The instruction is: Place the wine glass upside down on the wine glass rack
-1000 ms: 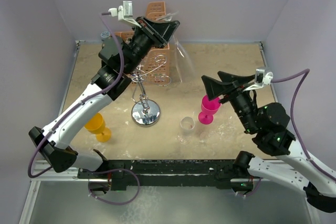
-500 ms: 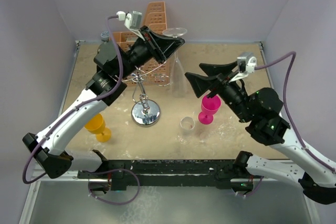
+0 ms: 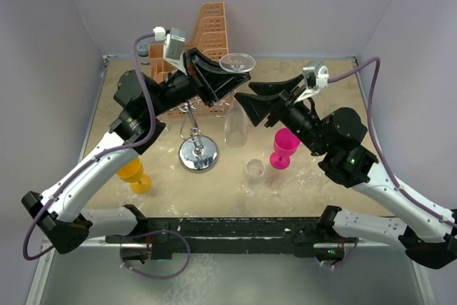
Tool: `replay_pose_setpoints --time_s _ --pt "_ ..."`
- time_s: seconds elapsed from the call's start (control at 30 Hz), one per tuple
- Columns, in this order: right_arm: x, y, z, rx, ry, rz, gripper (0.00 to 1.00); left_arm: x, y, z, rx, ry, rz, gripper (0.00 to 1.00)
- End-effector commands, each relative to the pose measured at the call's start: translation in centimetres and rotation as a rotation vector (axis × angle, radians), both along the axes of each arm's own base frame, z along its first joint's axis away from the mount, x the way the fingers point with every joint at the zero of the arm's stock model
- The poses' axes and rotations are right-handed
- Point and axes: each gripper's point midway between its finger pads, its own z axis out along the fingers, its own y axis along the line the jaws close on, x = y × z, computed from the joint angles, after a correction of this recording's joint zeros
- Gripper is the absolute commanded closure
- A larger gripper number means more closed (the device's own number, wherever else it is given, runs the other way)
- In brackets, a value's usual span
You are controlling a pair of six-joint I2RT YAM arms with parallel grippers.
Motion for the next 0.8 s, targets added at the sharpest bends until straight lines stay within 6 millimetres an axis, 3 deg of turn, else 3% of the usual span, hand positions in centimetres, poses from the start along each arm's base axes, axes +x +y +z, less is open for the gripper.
replay_pose_setpoints --time_s 0.0,0.2,0.33,0.6,0.67,0.73,0.77 --pt "-0.7 0.8 3.5 0.091 -0.045 0.061 0.45 -2.6 1.2 2.8 -0.063 -0.145 -0.041 1.00" --pt "-0.4 1.6 2.9 0.087 -0.024 0.072 0.58 -3.3 1.3 2.6 -0.066 -0.165 -0.066 1.00" --pt "-0.1 1.1 2.6 0.096 -0.032 0.043 0.75 -4.0 1.3 2.5 -0.076 -0.168 -0.103 1.00" --pt "0.4 1.7 1.7 0.070 -0.041 0.035 0.80 -4.9 1.5 2.8 -0.100 -0.174 -0.139 1.00" --pt "0.4 1.9 1.6 0.062 -0.045 0.044 0.86 -4.9 1.5 2.8 -0.102 -0.171 -0.143 1.00" --pt "0.4 2.0 1.5 0.055 -0.055 0.047 1.00 -4.9 1.6 2.7 -0.102 -0.167 -0.141 1.00" --pt "0.4 2.0 1.5 0.053 -0.058 0.043 1.00 -4.9 1.6 2.7 -0.103 -0.160 -0.135 1.00"
